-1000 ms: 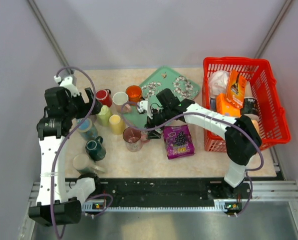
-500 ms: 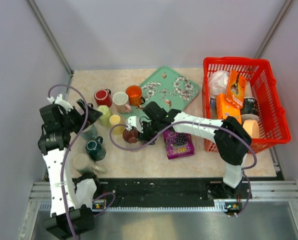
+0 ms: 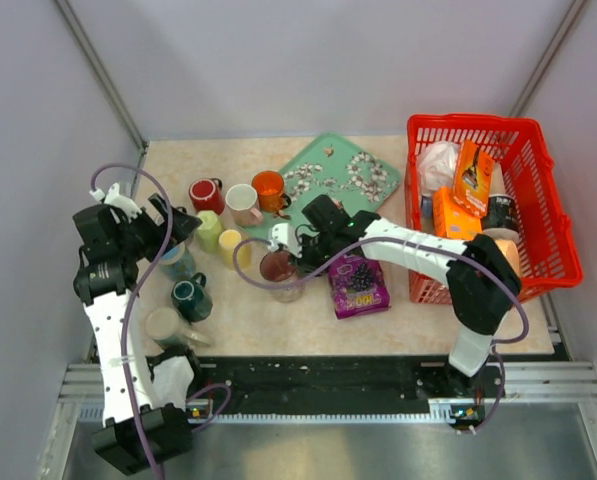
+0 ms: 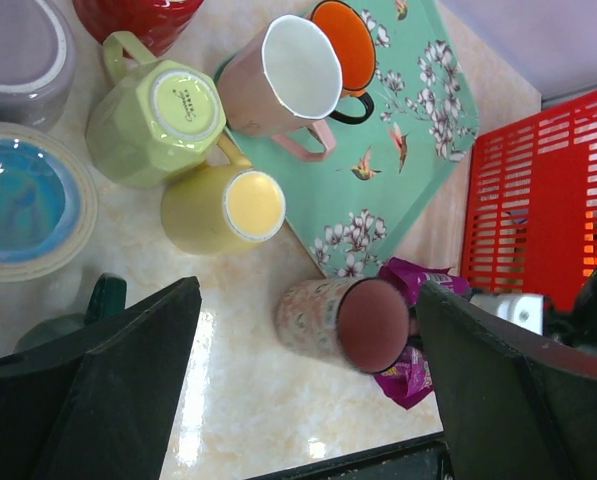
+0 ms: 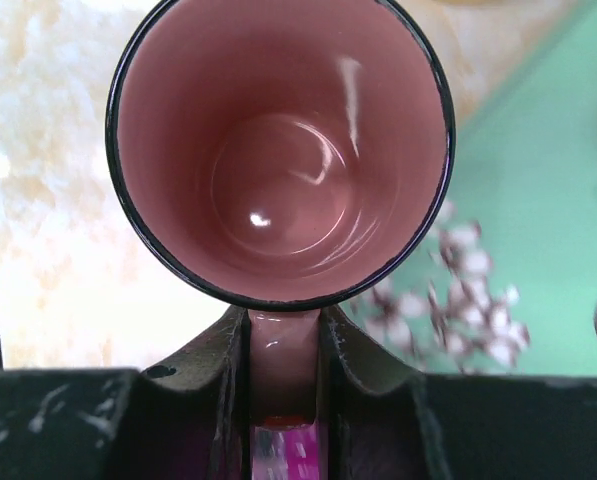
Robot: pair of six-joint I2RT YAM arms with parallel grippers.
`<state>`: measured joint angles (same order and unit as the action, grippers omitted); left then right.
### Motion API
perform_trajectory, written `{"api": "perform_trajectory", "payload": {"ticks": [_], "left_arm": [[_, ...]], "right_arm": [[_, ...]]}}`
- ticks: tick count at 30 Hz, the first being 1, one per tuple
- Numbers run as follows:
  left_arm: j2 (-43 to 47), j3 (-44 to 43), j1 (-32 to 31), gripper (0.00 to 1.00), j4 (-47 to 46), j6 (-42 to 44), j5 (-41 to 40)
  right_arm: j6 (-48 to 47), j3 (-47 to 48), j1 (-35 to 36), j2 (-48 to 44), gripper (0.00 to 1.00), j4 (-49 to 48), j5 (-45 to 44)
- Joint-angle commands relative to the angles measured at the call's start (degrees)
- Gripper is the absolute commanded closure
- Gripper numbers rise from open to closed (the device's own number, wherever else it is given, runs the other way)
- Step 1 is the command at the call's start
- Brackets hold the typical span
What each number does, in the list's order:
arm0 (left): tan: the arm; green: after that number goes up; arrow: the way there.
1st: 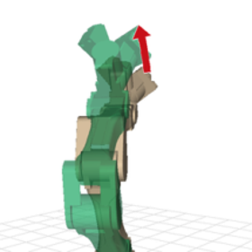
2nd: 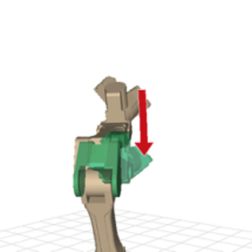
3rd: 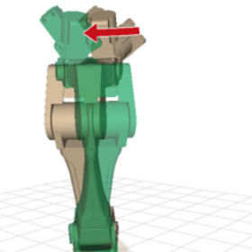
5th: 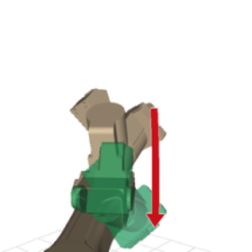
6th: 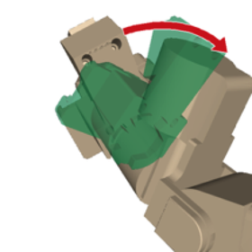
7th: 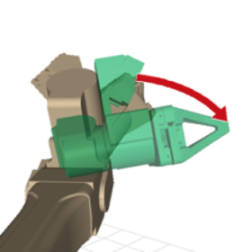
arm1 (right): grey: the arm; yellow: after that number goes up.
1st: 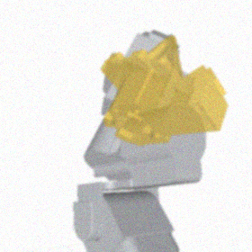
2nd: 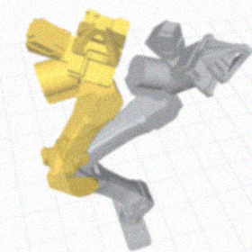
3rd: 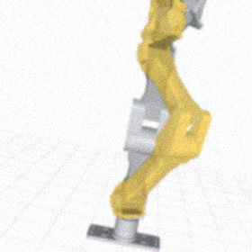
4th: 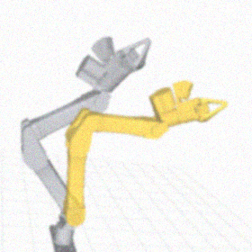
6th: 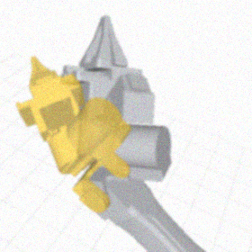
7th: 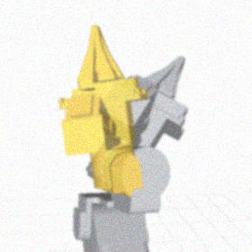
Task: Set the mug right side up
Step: Pick up the cup at the center of the board, then place the cup on the tray.
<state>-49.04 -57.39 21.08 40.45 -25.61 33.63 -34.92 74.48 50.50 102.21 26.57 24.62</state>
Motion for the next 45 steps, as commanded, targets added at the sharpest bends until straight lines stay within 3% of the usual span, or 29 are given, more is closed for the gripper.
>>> {"api": "perform_trajectory", "payload": {"ticks": [1, 9, 15, 25, 45], "left_arm": [[-2.0, -4.1, 0.5, 0.05, -4.0, 3.7, 4.9], [-5.3, -7.0, 0.5, 0.03, -3.4, 7.3, 7.3], [-6.4, -8.6, 0.5, 0.03, -3.2, 7.9, 7.0], [-5.9, -10.0, 1.9, 0.03, -1.9, 9.7, 6.3], [-5.9, -10.5, 3.9, 0.04, 0.2, 10.4, 6.0]], "right_arm": [[1.9, 7.4, -7.9, -7.8, 1.00, 4.4, 3.8], [12.8, 15.5, -18.4, -5.4, 1.00, -1.8, -0.2], [16.9, 21.7, -21.5, 1.0, 1.00, -8.7, -6.7], [18.7, 37.3, -21.3, 16.3, 1.00, -11.4, -14.1], [17.0, 44.4, -17.4, 29.0, 1.00, -14.6, -18.7]]}}
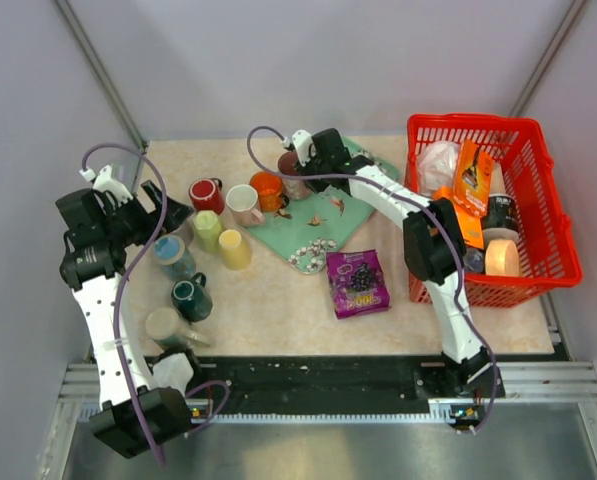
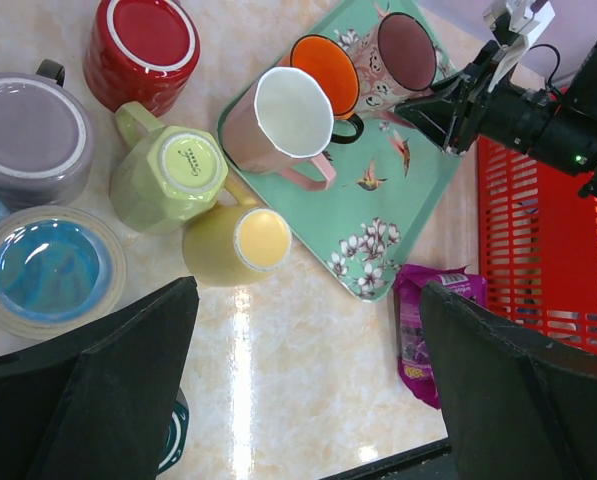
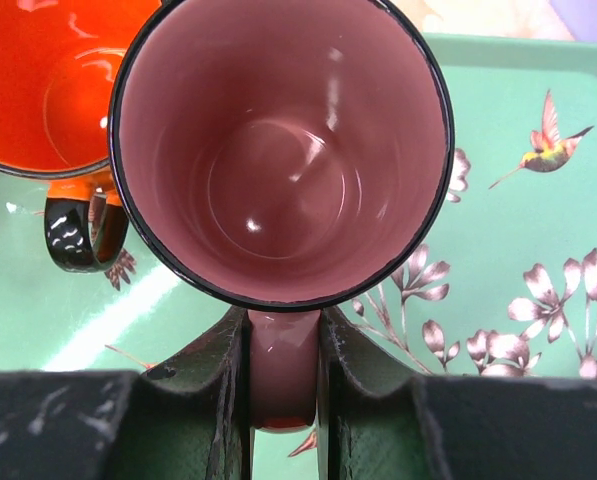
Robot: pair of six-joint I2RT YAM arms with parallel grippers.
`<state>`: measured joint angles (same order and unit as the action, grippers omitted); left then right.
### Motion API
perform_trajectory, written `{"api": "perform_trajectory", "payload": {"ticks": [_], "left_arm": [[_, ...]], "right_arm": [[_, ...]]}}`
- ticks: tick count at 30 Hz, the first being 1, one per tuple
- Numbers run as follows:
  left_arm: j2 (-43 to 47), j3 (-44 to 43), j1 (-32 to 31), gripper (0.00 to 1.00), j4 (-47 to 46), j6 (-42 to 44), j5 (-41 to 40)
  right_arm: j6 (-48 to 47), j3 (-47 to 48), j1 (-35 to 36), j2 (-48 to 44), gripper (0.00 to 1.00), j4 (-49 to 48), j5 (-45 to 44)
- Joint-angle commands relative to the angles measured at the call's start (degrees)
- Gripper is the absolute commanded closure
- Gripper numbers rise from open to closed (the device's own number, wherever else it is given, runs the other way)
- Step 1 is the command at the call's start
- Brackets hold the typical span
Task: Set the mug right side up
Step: Place the cup on the tray.
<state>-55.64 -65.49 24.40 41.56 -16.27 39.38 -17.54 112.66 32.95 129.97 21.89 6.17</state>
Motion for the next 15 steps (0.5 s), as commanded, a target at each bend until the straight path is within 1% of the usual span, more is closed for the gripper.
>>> {"api": "perform_trajectory", "payload": {"ticks": [1, 15], "left_arm": [[0.6, -2.4, 0.5, 0.04, -1.0, 1.1, 0.3], [0.4, -1.8, 0.6, 0.04, -0.5, 0.4, 1.3]], "right_arm": [[-0.7, 6.4, 0.2, 1.5, 1.00, -10.2, -0.5], [-1.8, 10.6, 0.2, 7.3, 1.00, -12.3, 0.2]]}}
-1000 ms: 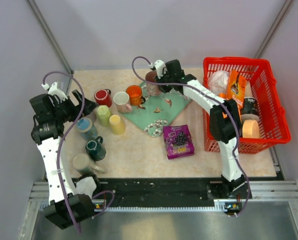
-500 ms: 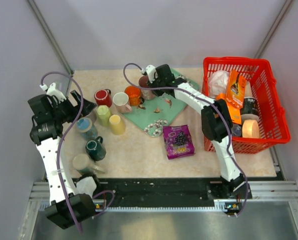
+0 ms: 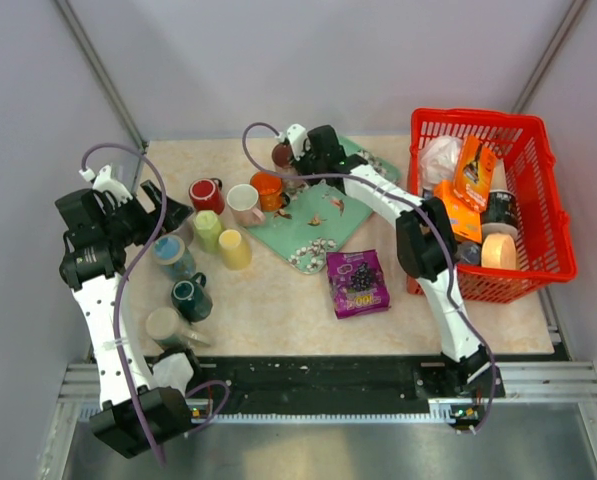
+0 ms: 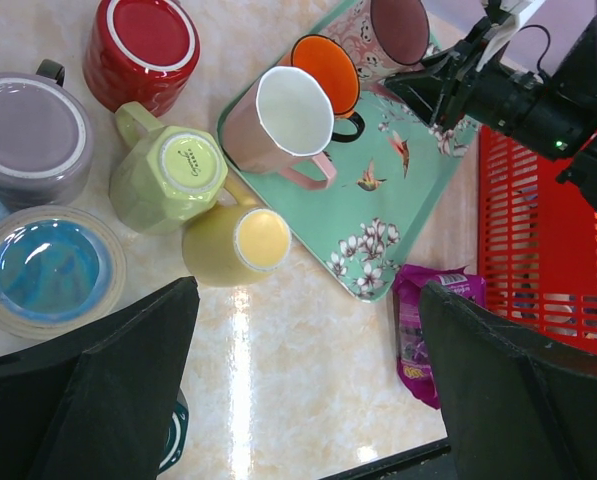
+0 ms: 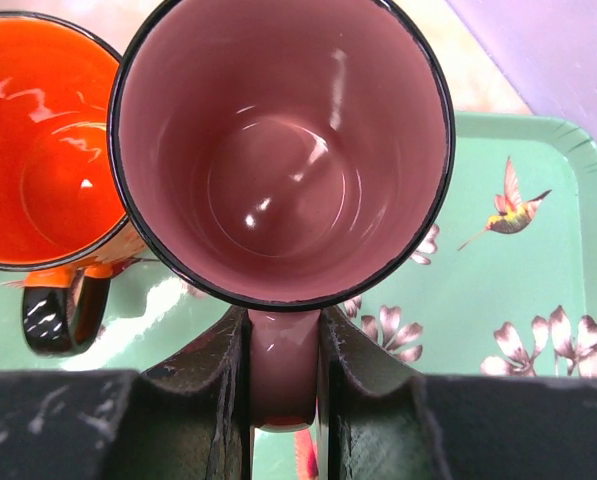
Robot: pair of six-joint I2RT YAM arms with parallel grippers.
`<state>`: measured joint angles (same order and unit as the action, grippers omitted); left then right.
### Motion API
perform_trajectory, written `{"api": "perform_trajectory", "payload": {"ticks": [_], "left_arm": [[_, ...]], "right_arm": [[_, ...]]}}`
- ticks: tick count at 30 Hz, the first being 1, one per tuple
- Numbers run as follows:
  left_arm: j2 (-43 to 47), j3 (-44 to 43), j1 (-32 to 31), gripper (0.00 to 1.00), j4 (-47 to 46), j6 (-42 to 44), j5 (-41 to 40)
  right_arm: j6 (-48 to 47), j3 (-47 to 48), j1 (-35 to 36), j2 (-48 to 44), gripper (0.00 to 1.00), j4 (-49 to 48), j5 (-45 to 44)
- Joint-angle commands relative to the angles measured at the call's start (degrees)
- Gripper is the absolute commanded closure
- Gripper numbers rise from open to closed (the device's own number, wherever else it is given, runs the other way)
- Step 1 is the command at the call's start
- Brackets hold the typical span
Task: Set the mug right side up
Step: Place the cup on the tray, then turn over the cup at the center of the board.
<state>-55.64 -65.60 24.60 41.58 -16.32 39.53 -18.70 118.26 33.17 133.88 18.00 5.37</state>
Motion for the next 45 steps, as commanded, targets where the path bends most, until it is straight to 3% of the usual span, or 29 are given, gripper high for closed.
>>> {"api": "perform_trajectory", "payload": {"ticks": [1, 3, 5, 11, 18, 24, 27, 32, 37, 45], "left_arm": [[0.4, -1.7, 0.4, 0.04, -0.5, 0.3, 1.3], [0.2, -1.7, 0.4, 0.04, -0.5, 0.1, 1.4], [0.2, -1.7, 0.4, 0.04, -0.5, -0.1, 1.5], [-0.3, -1.8, 0.4, 0.04, -1.2, -0.7, 1.8], [-0.9, -1.4, 0.3, 0.01, -0.7, 2.1, -0.2], [-3.7, -2.9, -3.5, 0.01, 5.8, 14.8, -4.3], [-6.2, -4.3, -9.5, 0.02, 9.9, 24.7, -8.3], [-10.7, -4.5, -17.6, 0.04, 12.4, 35.1, -16.1], [-16.4, -5.0, -22.4, 0.11, 10.3, 31.2, -15.7], [-25.0, -5.4, -30.9, 0.11, 1.0, 19.4, -25.3]], "right_arm": [[-0.6, 5.0, 0.0, 3.3, 0.96, -8.4, 1.1], [-0.6, 4.8, 0.0, 3.2, 0.78, -8.0, 1.0], [-0.6, 4.4, 0.1, 2.7, 0.68, -7.8, 0.5], [-0.4, 2.9, 0.0, -2.6, 0.57, -6.9, -0.3], [1.6, -0.9, 0.0, -12.0, 0.52, -4.4, 0.7], [5.7, -12.3, 0.0, -24.4, 0.45, -2.6, 7.8], [5.6, -20.5, 0.0, -31.4, 0.36, -0.3, 8.3], [3.8, -35.8, 0.0, -43.7, 0.32, 1.2, 12.5], [8.4, -43.9, 0.0, -49.4, 0.32, 0.6, 11.8], [5.6, -46.8, 0.0, -52.5, 0.32, 1.9, 10.7]]}}
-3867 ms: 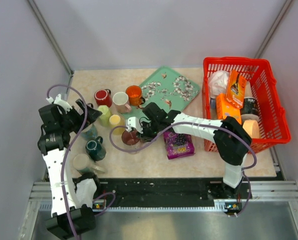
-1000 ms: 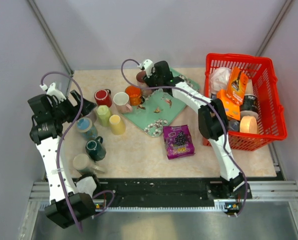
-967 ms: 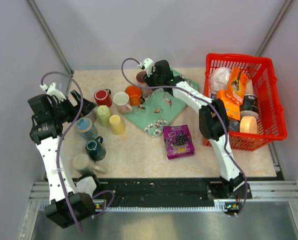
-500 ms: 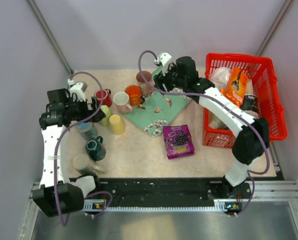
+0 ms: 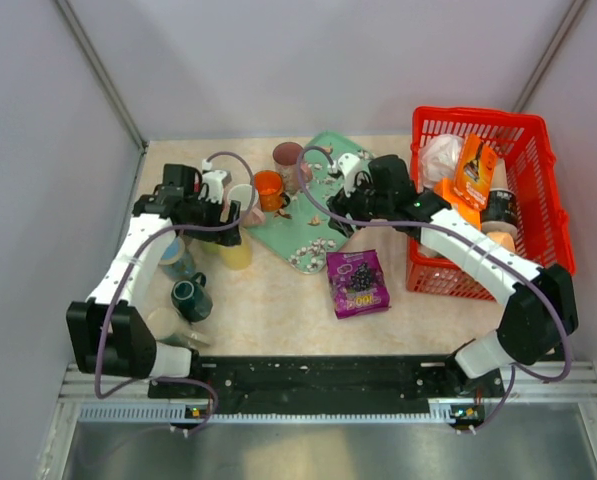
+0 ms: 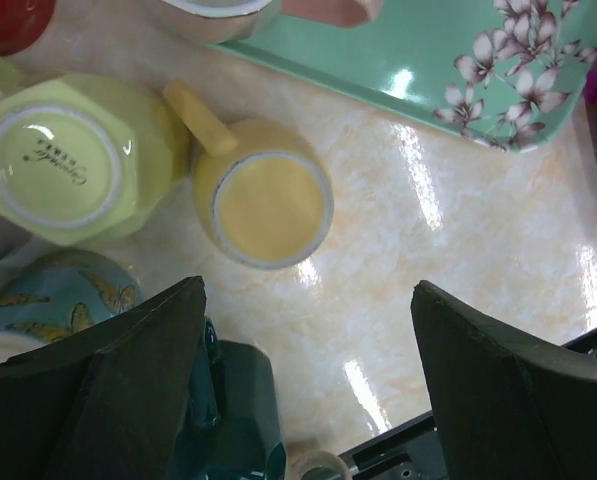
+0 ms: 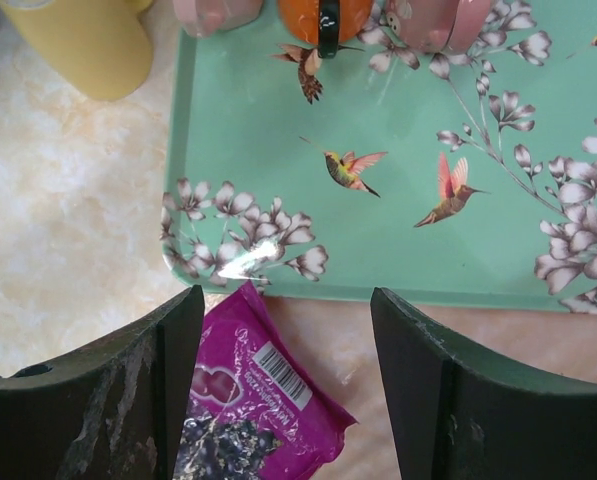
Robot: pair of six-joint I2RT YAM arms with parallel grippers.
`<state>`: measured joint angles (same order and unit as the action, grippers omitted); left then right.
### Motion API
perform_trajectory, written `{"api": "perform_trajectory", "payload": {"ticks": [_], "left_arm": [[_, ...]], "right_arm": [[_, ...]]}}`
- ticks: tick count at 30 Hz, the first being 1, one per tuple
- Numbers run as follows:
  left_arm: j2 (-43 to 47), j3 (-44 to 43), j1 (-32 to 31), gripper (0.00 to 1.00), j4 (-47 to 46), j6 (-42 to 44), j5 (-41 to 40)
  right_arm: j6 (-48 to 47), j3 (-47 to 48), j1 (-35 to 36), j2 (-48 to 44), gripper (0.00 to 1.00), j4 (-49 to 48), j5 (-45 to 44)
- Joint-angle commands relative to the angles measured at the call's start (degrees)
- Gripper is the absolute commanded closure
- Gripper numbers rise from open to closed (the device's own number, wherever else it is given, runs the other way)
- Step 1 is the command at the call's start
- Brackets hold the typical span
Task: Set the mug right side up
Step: Turn over the cup at the center of the board.
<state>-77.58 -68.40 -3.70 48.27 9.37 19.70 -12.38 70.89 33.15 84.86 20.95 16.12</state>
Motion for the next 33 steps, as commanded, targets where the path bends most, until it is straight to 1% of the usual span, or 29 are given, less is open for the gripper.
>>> {"api": "perform_trajectory", "payload": {"ticks": [1, 4, 7, 11, 14, 21, 24, 29, 31, 33], "left_arm": [[-4.4, -3.0, -3.2, 0.11, -5.9, -7.3, -6.9], [-6.1, -3.4, -4.1, 0.10, -7.3, -11.2, -14.4], [-7.6, -3.4, -4.4, 0.10, -7.3, -12.3, -18.3], [-10.0, -3.7, -5.0, 0.11, -6.7, -12.5, -14.8], [-11.2, -2.9, -6.3, 0.14, -7.8, -11.9, -14.2], [-12.7, -3.0, -9.1, 0.27, -7.1, -9.9, -11.5], [-12.1, -2.0, -10.1, 0.33, -6.5, -6.1, -9.4], [-11.8, -0.9, -11.9, 0.39, -2.3, 0.9, -4.9], [-12.1, -1.2, -12.3, 0.41, 1.2, 5.4, -0.2], [-12.2, -1.8, -12.6, 0.42, 5.4, 12.0, 6.4]], "right_arm": [[-0.7, 0.7, 0.0, -3.6, 0.32, -1.0, 0.0], [-0.9, 0.9, 0.0, -3.5, 0.33, -1.1, 0.4], [-1.7, 1.0, -0.1, -3.6, 0.33, -1.1, 0.1], [-1.8, 1.1, 0.0, -3.1, 0.33, -1.3, 0.1], [-1.8, 1.1, 0.0, -2.8, 0.33, -1.4, 0.3], [-1.8, 0.6, 0.0, -2.6, 0.33, -1.8, 0.4], [-2.5, 0.0, 0.0, -2.9, 0.33, -1.8, 0.1], [-4.1, -0.9, 0.0, -3.1, 0.34, -1.2, -0.6], [-4.9, -1.1, 0.0, -3.4, 0.34, -0.7, -0.6], [-6.1, -1.5, 0.0, -3.4, 0.34, -0.4, -0.3]]}}
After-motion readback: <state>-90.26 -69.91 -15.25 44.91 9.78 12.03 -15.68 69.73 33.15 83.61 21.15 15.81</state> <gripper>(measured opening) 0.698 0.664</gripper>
